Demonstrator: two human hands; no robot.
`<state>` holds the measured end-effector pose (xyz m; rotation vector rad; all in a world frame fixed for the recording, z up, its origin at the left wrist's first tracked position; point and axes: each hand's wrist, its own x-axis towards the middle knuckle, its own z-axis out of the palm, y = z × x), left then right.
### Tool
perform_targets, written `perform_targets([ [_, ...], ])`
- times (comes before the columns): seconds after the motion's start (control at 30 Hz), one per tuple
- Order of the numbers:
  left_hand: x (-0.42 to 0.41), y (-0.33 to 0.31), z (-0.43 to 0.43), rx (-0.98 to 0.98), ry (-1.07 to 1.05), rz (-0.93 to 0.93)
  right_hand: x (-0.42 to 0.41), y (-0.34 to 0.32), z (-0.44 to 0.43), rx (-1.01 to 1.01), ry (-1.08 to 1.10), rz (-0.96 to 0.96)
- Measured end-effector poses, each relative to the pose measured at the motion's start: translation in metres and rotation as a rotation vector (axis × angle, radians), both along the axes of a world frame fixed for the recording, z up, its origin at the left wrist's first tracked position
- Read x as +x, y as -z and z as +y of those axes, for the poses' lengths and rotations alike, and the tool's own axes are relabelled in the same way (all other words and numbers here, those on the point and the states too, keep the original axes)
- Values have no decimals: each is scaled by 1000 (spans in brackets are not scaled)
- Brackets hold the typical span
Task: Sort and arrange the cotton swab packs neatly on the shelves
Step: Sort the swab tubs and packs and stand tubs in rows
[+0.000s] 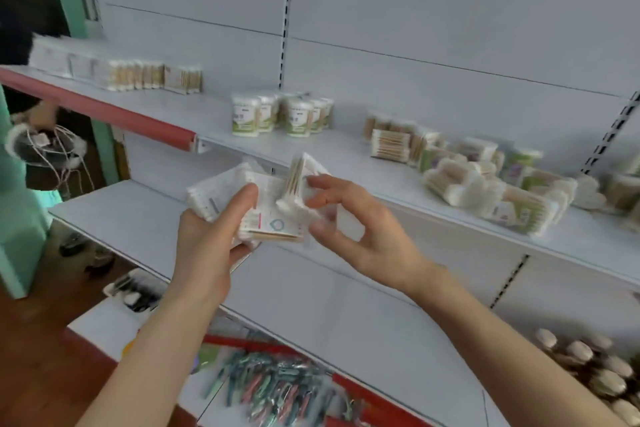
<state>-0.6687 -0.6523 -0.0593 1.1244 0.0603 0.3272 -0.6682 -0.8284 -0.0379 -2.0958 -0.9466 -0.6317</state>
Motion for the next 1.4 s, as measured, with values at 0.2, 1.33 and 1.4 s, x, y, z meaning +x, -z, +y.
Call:
perform_targets([
  [0.2, 3, 21, 37, -12, 86, 27, 6, -2, 38, 110, 184, 280],
  [1.33, 161, 73, 255, 111, 95, 157, 186, 32, 242, -69, 259, 847],
  [1.4, 171, 75, 264, 130, 169, 149, 177, 39, 248, -62, 375, 936],
])
